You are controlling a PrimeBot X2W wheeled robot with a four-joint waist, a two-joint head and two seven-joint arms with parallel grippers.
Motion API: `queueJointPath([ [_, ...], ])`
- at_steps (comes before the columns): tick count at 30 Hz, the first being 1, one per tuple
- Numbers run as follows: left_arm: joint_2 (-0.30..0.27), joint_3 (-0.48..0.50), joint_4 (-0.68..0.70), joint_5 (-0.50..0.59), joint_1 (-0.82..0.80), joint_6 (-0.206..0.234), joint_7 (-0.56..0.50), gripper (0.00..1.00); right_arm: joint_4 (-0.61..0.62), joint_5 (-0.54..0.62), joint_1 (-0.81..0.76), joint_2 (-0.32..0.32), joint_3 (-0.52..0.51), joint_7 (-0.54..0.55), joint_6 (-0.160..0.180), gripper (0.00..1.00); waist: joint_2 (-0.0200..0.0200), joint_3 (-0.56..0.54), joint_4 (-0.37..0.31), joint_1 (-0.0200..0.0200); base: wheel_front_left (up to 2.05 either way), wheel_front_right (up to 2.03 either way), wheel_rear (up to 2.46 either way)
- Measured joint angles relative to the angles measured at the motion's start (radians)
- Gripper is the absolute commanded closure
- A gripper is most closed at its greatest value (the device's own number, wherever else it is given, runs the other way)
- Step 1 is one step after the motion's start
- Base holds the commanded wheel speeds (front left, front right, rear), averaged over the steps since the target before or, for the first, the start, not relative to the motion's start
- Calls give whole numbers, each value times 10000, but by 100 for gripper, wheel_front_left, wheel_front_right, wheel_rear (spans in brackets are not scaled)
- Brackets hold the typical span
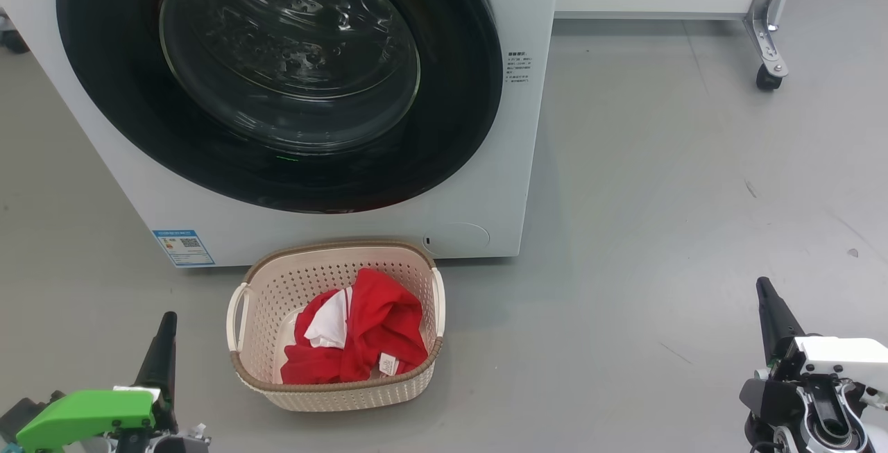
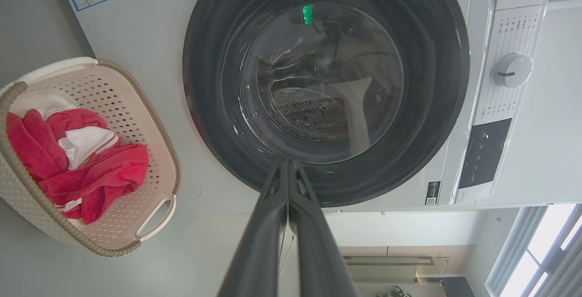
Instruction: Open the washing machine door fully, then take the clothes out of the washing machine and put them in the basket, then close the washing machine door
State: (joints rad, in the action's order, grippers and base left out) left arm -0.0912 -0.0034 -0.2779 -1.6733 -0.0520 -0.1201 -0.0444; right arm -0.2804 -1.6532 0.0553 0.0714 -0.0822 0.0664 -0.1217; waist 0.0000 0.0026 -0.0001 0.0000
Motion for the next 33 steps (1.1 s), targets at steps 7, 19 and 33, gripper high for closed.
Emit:
queueJointPath([
  [7,12,8,0,0,-6,0,0,100,0,2,0,0,-6,2,0,100,0,0,0,0,0,0,0],
  [19,17,17,4,0,-9,-2,-2,100,4,6,0,-4,-17,2,0,100,0,2,0,0,0,0,0],
  [33,23,29,10,0,-9,-2,-42,100,8,8,0,-8,-35,2,0,100,0,3,1,0,0,0,0],
])
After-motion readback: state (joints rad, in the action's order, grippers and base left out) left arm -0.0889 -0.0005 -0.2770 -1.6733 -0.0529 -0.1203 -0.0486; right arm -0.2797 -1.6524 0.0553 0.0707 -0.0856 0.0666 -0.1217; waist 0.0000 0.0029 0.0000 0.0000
